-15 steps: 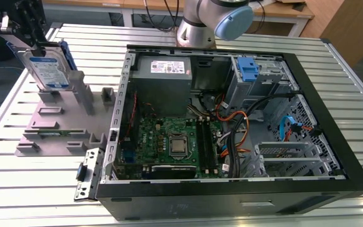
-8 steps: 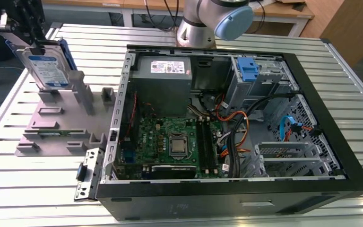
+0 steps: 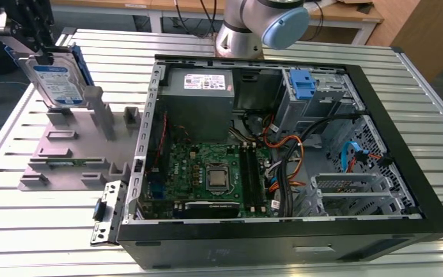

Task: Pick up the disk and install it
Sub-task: 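Pick up the disk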

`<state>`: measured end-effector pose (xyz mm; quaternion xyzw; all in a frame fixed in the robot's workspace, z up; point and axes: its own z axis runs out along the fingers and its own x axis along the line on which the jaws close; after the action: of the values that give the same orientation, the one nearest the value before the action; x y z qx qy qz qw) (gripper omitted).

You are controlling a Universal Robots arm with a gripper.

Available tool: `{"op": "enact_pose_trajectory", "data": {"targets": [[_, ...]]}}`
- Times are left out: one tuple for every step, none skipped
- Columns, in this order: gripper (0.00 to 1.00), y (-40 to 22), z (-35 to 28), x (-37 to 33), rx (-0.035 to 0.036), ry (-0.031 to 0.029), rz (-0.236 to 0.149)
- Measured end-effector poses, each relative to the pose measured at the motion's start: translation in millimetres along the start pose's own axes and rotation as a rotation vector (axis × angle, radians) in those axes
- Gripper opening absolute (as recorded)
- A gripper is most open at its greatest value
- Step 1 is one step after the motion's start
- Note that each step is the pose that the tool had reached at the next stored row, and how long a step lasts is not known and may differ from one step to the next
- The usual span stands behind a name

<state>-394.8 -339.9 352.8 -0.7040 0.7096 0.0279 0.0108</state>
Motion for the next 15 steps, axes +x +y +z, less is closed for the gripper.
{"op": "enact_pose_trajectory", "data": {"targets": [[0.35, 0.0, 0.0, 0.0, 0.0, 0.0, 0.0], [0.35, 0.0, -0.1, 0.0, 0.0, 0.0, 0.0], [0.35, 0.0, -0.2, 0.0, 0.0, 0.0, 0.0], [0.35, 0.0, -0.2, 0.0, 0.0, 0.0, 0.0], [0.35, 0.0, -0.3, 0.0, -0.0001, 0.0, 0.0], [0.35, 0.0, -0.3, 0.0, 0.0, 0.0, 0.0], [0.35, 0.0, -0.4, 0.0, -0.0001, 0.0, 0.0], [0.35, 0.0, -0.4, 0.0, 0.0, 0.0, 0.0], [0.35, 0.0, -0.5, 0.0, 0.0, 0.0, 0.0], [0.35, 0.0, -0.5, 0.0, -0.0001, 0.0, 0.0], [0.35, 0.0, -0.6, 0.0, -0.0001, 0.0, 0.0], [0.35, 0.0, -0.6, 0.0, 0.0, 0.0, 0.0], [0.35, 0.0, -0.7, 0.0, 0.0, 0.0, 0.0], [0.35, 0.1, -1.5, -0.1, -0.0005, 0.0003, 0.0], [0.35, 0.1, -2.7, -0.2, -0.0006, 0.0003, 0.0]]}}
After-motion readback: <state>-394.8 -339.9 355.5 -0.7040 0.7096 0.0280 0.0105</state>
